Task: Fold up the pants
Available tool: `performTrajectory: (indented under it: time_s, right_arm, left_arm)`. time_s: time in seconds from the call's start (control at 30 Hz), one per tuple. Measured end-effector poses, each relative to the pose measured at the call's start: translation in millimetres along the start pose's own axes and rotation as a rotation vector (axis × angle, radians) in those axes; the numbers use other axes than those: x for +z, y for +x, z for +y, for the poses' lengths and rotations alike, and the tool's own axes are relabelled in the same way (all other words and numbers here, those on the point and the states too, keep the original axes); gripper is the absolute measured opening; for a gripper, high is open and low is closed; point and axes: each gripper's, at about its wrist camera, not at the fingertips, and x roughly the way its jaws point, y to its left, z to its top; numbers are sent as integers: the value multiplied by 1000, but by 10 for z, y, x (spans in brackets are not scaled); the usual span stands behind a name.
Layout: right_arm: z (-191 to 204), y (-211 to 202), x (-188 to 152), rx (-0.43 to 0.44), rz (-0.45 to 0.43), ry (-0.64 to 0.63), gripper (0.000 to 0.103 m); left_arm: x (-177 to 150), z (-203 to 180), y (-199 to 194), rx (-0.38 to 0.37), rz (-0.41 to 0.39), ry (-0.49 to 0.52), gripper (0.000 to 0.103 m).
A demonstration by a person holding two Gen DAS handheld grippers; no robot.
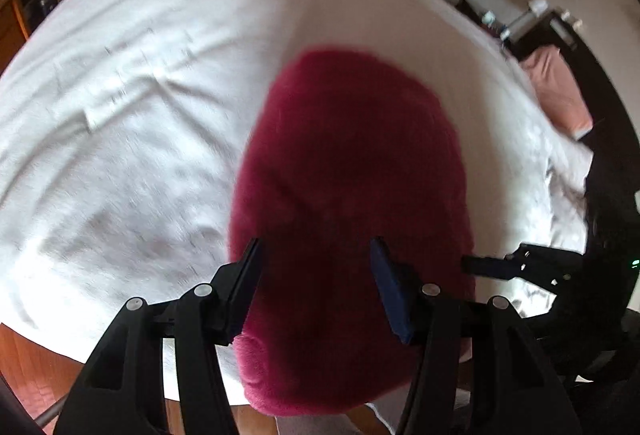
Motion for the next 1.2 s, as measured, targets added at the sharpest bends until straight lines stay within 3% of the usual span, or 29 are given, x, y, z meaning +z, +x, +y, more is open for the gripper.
performTrajectory:
  time_s: [0.17, 0.37, 0.67, 0.8, 0.93, 1.2]
  right_arm:
    - [13, 279, -9, -8, 21, -7, 50]
    - [41, 324, 7, -8, 16, -13, 50]
    - [-120, -116, -110, 9, -73, 35, 50]
    - [-227, -299, -177, 9, -112, 42, 61]
    - [-312, -420, -213, 6, -126, 60, 62]
    - [-281, -490, -210, 5, -141, 78, 64]
  left_arm:
    - [-101, 46, 339, 54, 40, -36, 55]
    - [-90, -60, 404, 80, 50, -45, 56]
    - [-5, -417, 100, 173, 11, 14, 61]
    - [12, -683, -32, 221, -27, 82, 64]
    - [36, -892, -113, 247, -59, 105, 73]
    - [75, -1035, -99, 277, -80, 132, 76]
